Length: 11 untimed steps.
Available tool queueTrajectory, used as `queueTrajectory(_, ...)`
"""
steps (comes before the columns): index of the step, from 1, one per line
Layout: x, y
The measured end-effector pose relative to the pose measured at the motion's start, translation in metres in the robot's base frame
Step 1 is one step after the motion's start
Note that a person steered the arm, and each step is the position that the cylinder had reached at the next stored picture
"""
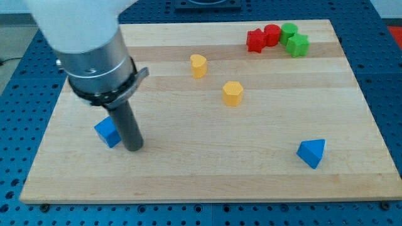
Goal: Slide the yellow heart to the left of the board
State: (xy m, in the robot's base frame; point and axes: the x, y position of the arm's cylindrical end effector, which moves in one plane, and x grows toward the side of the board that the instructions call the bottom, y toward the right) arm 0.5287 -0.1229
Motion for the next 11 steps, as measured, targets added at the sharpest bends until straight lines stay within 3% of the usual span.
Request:
queueTrajectory(2,-0.100,0.038)
queueTrajectory(4,-0.157,0.143)
queueTrajectory(5,-0.202,0.141)
queueTrajectory(8,-0.120,0.016)
queueTrajectory(9,-0.130,0.010)
queueTrajectory(11,-0.142,-0.086)
